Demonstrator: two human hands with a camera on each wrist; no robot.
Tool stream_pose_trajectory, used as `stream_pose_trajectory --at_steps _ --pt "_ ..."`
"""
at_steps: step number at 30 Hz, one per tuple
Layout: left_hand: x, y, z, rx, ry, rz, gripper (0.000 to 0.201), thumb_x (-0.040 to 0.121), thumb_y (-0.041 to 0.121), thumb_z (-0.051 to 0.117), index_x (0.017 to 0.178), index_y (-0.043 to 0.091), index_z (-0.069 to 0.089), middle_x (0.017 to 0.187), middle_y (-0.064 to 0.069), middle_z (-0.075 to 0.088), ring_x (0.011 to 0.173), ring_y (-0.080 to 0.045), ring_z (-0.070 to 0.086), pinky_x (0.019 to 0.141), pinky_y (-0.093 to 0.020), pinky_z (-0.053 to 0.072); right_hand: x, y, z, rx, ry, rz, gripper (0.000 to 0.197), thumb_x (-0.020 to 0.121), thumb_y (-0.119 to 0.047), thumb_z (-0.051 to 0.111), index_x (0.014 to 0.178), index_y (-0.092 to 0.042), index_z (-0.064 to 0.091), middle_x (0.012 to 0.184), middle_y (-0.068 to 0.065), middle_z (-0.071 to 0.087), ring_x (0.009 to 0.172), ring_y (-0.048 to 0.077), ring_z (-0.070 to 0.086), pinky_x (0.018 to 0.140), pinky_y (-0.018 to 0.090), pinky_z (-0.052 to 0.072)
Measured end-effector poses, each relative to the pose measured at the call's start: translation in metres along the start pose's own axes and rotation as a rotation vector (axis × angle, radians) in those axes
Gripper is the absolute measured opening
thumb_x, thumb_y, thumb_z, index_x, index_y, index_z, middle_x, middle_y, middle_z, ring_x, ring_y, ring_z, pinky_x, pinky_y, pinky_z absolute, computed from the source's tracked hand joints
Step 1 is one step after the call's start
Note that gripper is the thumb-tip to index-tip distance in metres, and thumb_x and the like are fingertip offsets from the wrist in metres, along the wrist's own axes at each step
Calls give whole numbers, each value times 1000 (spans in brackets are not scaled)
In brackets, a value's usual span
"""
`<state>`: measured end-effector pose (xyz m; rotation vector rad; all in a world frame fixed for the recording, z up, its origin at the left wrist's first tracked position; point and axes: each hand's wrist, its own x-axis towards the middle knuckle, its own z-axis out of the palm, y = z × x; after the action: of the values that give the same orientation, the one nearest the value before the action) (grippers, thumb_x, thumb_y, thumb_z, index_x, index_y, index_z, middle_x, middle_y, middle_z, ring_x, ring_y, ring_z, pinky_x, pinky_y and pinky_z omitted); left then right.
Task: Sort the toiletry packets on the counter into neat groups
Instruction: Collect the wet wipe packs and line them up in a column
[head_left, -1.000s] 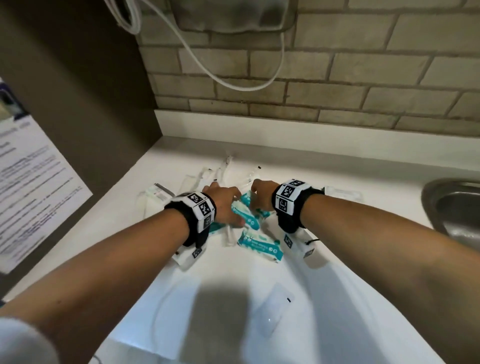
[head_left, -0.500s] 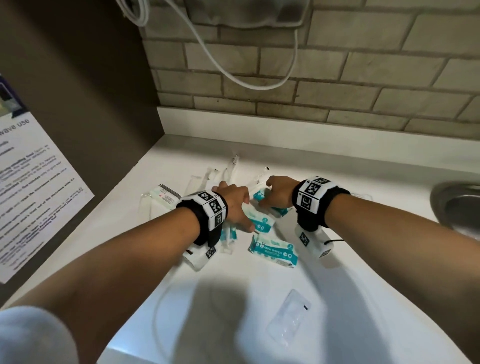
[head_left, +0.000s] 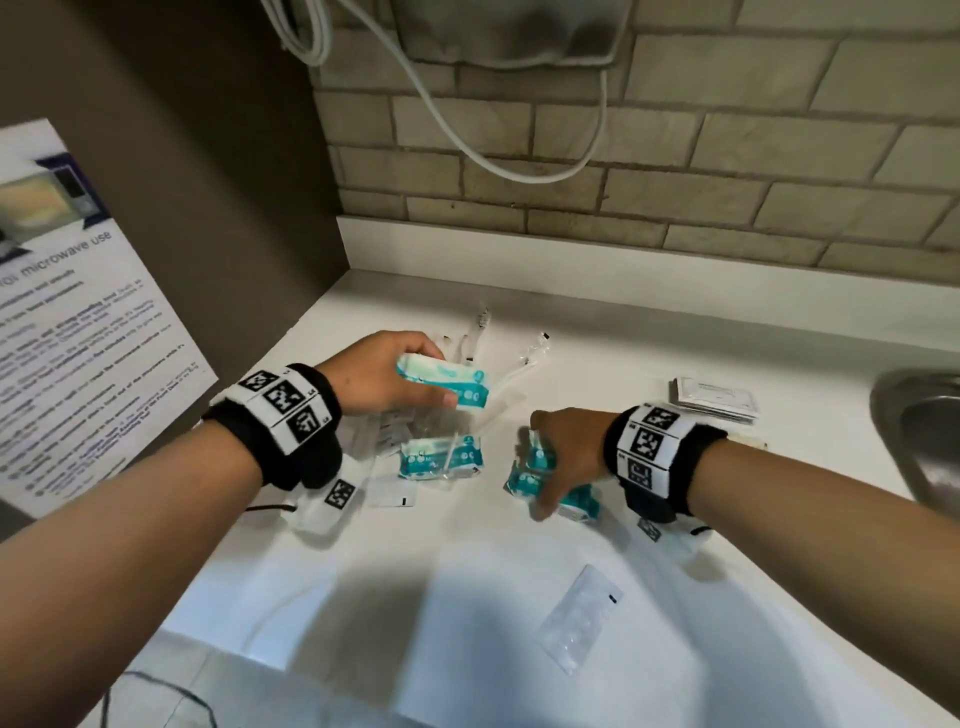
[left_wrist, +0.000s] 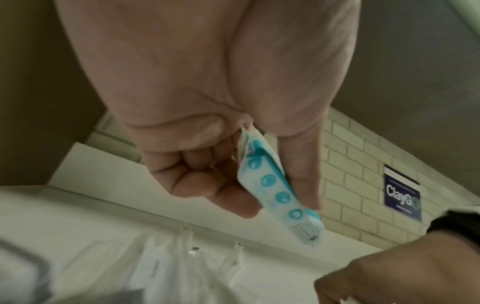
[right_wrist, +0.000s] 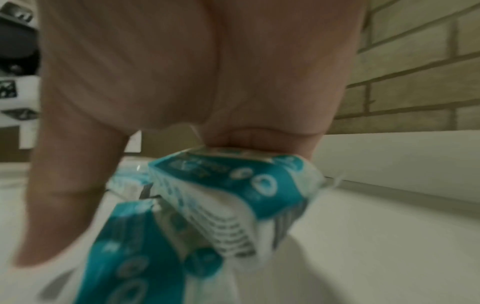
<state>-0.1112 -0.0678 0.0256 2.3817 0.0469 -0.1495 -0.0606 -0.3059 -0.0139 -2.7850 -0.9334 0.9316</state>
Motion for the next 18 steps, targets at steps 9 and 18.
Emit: stream_pose_trajectory --at_steps 9,18 --pt "-32 -45 25 202 -262 -119 42 57 36 91 90 33 66 118 12 53 110 -8 53 90 -18 43 1 -22 -26 111 219 -5 73 70 -43 79 123 -13 39 95 0 58 82 19 59 60 25 46" --pt "-21 -25 45 221 -313 -147 48 62 29 89 104 29 66 86 13 66 57 -1 57 43 -11 40 10 -39 -35 175 390 4 64 75 -35 76 118 -8 37 80 2 60 74 23 63 58 31 52"
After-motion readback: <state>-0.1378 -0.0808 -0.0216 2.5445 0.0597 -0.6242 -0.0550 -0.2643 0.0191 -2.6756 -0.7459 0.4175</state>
